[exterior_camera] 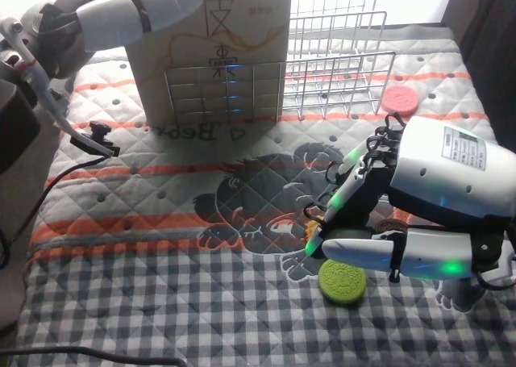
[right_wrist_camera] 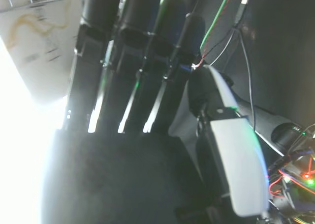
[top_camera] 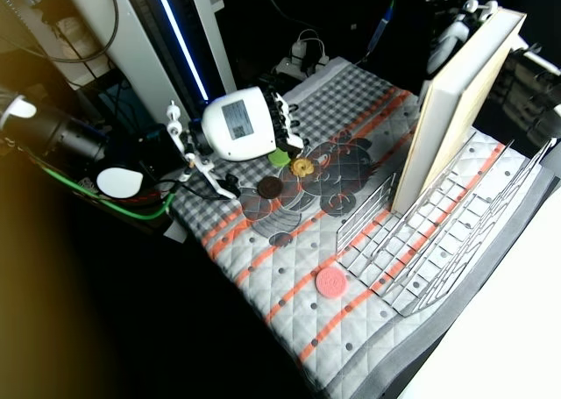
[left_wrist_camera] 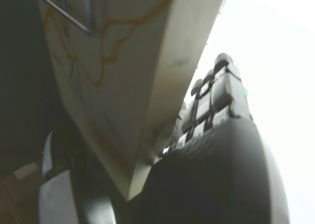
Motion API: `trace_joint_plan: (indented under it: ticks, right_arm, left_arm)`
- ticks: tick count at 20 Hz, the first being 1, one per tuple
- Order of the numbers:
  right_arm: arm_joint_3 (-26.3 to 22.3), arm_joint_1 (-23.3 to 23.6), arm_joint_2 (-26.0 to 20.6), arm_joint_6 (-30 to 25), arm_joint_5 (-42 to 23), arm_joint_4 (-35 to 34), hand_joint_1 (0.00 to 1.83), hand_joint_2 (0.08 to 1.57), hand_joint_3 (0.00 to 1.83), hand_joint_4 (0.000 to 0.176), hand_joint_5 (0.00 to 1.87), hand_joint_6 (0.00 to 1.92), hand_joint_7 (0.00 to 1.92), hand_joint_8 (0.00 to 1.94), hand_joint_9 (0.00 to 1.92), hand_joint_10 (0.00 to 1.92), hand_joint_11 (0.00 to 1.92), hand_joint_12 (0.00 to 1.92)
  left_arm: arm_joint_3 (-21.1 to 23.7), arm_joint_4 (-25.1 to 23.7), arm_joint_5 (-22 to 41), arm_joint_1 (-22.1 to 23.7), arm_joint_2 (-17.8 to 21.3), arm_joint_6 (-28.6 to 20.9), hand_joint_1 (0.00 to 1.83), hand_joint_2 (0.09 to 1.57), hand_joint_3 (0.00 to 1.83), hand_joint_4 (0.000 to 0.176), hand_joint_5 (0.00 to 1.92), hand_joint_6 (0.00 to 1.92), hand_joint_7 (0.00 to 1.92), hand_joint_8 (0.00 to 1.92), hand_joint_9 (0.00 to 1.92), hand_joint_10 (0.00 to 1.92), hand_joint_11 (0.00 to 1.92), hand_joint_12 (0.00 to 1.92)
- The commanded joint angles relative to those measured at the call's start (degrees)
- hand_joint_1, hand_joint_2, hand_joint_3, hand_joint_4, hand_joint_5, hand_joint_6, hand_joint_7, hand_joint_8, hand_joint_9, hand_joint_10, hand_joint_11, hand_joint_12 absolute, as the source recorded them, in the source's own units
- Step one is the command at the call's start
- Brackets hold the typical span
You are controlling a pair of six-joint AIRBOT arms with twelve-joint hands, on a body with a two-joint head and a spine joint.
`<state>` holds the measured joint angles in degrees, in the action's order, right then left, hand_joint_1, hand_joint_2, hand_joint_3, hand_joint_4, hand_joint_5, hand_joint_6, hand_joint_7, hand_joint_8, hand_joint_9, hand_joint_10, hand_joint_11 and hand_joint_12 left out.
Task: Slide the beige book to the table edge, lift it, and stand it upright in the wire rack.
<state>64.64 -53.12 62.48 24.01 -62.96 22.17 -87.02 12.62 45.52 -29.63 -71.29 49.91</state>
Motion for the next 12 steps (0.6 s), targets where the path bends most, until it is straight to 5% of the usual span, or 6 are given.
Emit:
trace_joint_plan:
  ticks: [1, 12]
  right_arm:
    - [-0.1, 0.4, 0.2, -0.5, -6.6, -1.5, 0.54, 1.37, 0.00, 0.000, 1.27, 0.01, 1.44, 0.00, 1.50, 0.01, 1.11, 0.77]
    - [0.4, 0.5, 0.6, -0.5, -6.6, -1.3, 0.51, 1.37, 0.00, 0.000, 1.27, 0.01, 1.41, 0.01, 1.48, 0.01, 1.14, 0.60]
  left_arm:
    - [-0.6, 1.0, 6.9, 0.6, 0.2, -0.5, 0.63, 0.80, 0.00, 0.176, 0.00, 0.00, 0.00, 0.00, 0.00, 0.00, 0.00, 0.00]
    - [-3.0, 0.0, 5.7, 2.5, -3.7, -1.5, 0.63, 0.84, 0.01, 0.176, 0.00, 0.00, 0.00, 0.00, 0.00, 0.00, 0.00, 0.00]
